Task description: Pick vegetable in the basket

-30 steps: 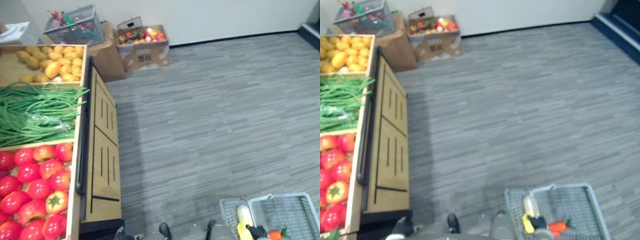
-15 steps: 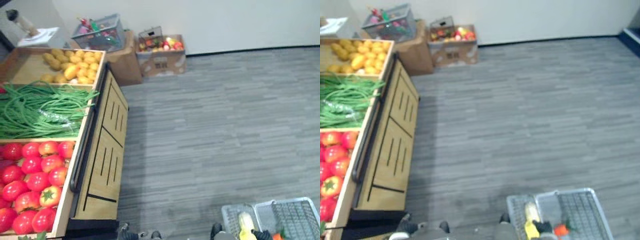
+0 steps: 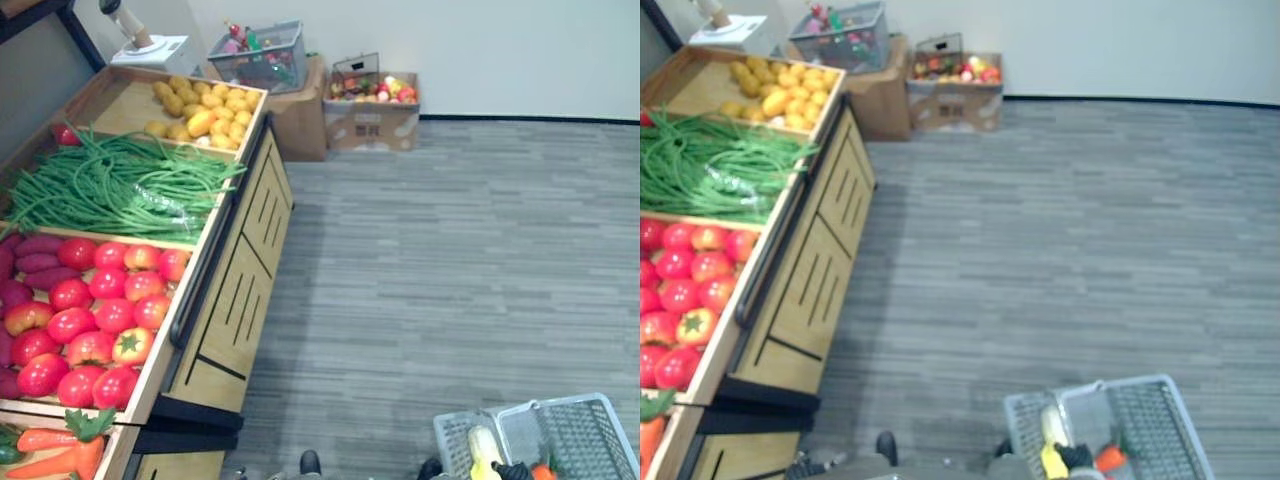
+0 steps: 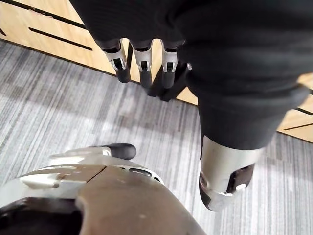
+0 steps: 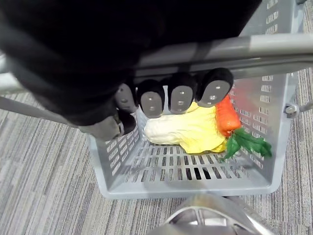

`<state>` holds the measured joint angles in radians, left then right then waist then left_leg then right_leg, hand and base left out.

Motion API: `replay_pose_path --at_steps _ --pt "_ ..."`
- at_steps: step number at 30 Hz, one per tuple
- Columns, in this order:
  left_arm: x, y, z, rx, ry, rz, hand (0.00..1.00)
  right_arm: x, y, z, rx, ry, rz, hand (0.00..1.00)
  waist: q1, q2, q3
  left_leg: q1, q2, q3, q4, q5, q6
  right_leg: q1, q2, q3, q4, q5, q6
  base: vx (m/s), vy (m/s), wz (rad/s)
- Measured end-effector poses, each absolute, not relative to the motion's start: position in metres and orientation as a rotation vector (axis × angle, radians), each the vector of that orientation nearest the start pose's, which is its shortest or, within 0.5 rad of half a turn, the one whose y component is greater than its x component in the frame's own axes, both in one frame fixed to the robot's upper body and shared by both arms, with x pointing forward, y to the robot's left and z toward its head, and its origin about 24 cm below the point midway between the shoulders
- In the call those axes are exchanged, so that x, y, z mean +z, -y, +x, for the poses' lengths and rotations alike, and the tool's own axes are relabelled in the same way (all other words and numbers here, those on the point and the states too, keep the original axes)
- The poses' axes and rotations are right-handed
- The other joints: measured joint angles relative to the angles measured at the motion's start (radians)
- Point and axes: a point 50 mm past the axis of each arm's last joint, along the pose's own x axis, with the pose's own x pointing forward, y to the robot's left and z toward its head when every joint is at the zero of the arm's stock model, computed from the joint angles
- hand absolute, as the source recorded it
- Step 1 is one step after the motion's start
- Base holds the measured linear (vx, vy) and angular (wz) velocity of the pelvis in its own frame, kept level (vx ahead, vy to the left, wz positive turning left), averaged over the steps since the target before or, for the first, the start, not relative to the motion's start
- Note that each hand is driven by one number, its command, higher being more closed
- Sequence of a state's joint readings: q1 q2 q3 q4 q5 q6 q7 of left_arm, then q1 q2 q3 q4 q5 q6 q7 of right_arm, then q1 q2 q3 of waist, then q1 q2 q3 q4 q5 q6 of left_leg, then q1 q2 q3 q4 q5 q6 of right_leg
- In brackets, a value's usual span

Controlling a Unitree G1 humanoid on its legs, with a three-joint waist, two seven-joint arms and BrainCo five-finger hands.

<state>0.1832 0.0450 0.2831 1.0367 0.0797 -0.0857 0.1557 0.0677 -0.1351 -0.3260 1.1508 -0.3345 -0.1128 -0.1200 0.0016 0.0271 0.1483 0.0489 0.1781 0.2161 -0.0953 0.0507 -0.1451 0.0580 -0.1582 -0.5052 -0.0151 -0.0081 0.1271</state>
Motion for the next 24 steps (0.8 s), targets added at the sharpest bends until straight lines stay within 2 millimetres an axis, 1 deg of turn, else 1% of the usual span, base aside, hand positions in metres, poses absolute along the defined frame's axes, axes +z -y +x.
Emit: replay_pose_path --at_steps 5,7,8,10,13,20,23,24 --pt "-0.166 -0.212 0.05 0.419 -1.157 0.054 0.0 -0.16 0.234 0.076 -0.306 -1.117 -0.221 1.0 -0.003 -0.003 -0.005 0.007 -0.007 0.027 0.0 -0.005 0.004 0.001 -0.003 0.012 -0.002 0.007 0.007 -0.02 0.013 -0.06" --pt "-0.166 -0.213 0.049 0.418 -1.161 0.055 0.0 -0.162 0.229 0.07 -0.329 -1.13 -0.163 1.0 -0.003 -0.009 -0.01 0.015 -0.007 0.035 0.0 -0.009 0.005 0.005 -0.004 0.019 -0.003 0.008 0.008 0.03 0.016 -0.08" --pt "-0.166 -0.213 0.049 0.418 -1.164 0.056 0.0 -0.162 0.229 0.069 -0.333 -1.133 -0.152 1.0 -0.003 -0.012 -0.01 0.021 -0.007 0.039 0.0 -0.009 0.004 0.008 -0.004 0.021 -0.002 0.008 0.008 0.04 0.015 -0.09" --pt "-0.167 -0.214 0.045 0.429 -1.179 0.042 0.0 -0.164 0.229 0.059 -0.379 -1.15 -0.095 1.0 -0.004 -0.017 -0.015 0.044 -0.008 0.048 0.0 -0.014 0.002 0.025 -0.005 0.028 0.0 0.008 0.008 0.03 0.014 -0.08" --pt "-0.167 -0.215 0.043 0.428 -1.189 0.041 0.0 -0.165 0.228 0.052 -0.409 -1.162 -0.048 1.0 -0.01 -0.019 -0.021 0.054 -0.008 0.05 0.0 -0.015 0.001 0.035 -0.005 0.029 0.002 0.008 0.008 0.01 0.004 -0.01" --pt "-0.167 -0.214 0.044 0.418 -1.186 0.042 0.0 -0.167 0.224 0.046 -0.427 -1.173 -0.004 1.0 -0.008 -0.02 -0.025 0.06 -0.004 0.075 -0.001 -0.018 0.002 0.032 -0.001 0.052 -0.001 0.009 0.009 -0.02 0.008 -0.09" --pt "-0.168 -0.214 0.043 0.394 -1.189 0.056 0.0 -0.167 0.224 0.044 -0.427 -1.178 -0.004 1.0 -0.008 -0.02 -0.034 0.063 -0.003 0.086 -0.005 -0.022 0.003 0.027 0.002 0.065 -0.004 0.011 0.008 -0.02 0.011 -0.16" --pt "-0.168 -0.214 0.042 0.387 -1.189 0.053 0.0 -0.167 0.224 0.043 -0.427 -1.181 -0.005 1.0 -0.002 -0.02 -0.045 0.064 -0.001 0.103 -0.005 -0.027 0.002 0.017 0.004 0.079 -0.007 0.015 0.007 0.02 0.018 -0.31"
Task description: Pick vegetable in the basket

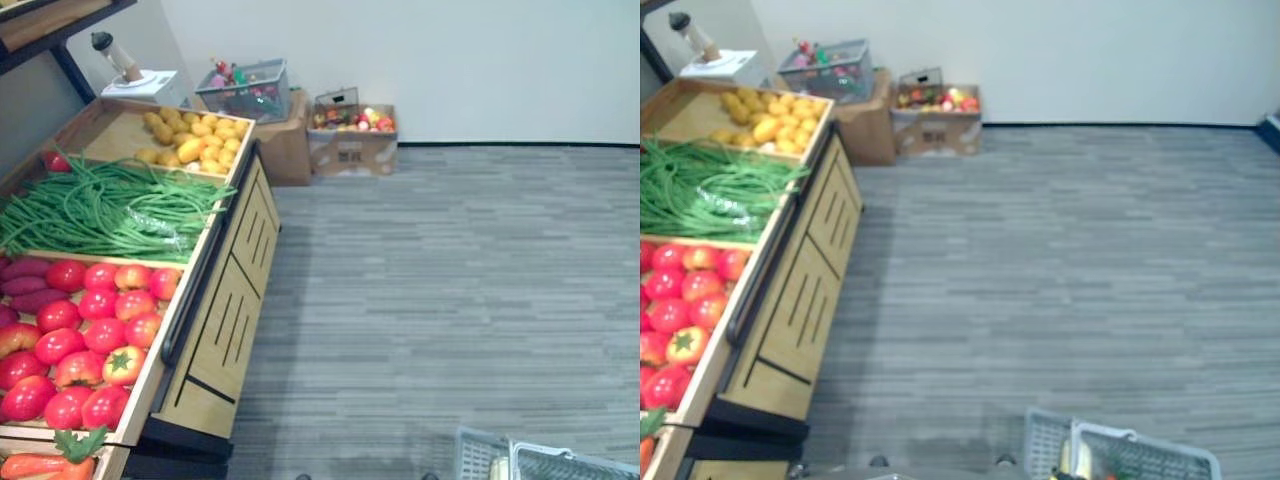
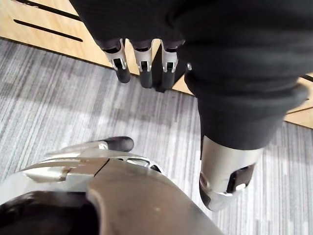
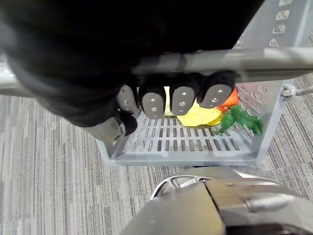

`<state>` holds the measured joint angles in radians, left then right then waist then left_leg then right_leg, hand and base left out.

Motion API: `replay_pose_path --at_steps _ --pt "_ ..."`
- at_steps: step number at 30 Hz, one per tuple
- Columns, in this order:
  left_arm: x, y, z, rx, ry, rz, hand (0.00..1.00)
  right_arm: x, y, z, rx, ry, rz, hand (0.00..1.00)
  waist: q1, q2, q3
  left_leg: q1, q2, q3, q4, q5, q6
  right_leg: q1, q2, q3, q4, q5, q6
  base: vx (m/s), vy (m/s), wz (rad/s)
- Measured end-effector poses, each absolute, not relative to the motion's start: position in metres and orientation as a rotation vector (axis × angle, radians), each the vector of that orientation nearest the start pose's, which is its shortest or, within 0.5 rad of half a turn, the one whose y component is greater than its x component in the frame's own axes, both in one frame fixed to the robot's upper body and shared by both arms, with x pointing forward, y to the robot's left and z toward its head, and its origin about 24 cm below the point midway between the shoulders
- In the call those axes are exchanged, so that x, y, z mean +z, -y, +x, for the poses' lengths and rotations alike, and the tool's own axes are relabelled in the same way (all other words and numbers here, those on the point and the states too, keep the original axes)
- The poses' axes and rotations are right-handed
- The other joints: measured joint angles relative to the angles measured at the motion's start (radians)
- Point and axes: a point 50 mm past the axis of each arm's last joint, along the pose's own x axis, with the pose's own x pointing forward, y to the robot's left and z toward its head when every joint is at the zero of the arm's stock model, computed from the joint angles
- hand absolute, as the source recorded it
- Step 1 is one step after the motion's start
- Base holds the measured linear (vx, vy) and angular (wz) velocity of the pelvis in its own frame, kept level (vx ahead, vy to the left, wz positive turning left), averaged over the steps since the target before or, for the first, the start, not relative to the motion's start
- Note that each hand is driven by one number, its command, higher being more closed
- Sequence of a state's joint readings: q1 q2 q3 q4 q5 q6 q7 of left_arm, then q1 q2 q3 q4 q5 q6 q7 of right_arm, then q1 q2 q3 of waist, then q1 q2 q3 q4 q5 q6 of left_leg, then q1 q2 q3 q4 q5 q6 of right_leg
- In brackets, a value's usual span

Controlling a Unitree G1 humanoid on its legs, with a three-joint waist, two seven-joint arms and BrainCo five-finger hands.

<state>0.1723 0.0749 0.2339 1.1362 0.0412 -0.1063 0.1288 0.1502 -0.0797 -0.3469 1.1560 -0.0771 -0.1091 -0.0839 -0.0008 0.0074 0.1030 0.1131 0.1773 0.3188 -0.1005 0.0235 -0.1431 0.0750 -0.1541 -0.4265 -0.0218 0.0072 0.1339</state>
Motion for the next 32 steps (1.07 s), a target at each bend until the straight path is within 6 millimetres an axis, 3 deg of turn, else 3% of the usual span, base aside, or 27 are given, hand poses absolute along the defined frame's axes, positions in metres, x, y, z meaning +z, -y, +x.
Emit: replay_pose_path --at_steps 9,32 --pt "-0.169 -0.214 0.038 0.372 -1.204 0.049 0.0 -0.169 0.221 0.032 -0.424 -1.221 0.0 1.0 -0.001 -0.001 -0.015 0.031 0.0 0.005 0.005 -0.006 -0.004 0.036 0.01 0.003 -0.041 0.02 -0.003 0.04 0.007 -0.04" --pt "-0.169 -0.214 0.042 0.337 -1.197 0.074 0.0 -0.17 0.221 0.03 -0.419 -1.229 -0.005 1.0 -0.001 0.0 -0.015 0.029 -0.008 -0.001 0.005 -0.014 -0.004 0.059 0.01 -0.007 -0.081 0.028 0.006 0.0 0.001 0.0"
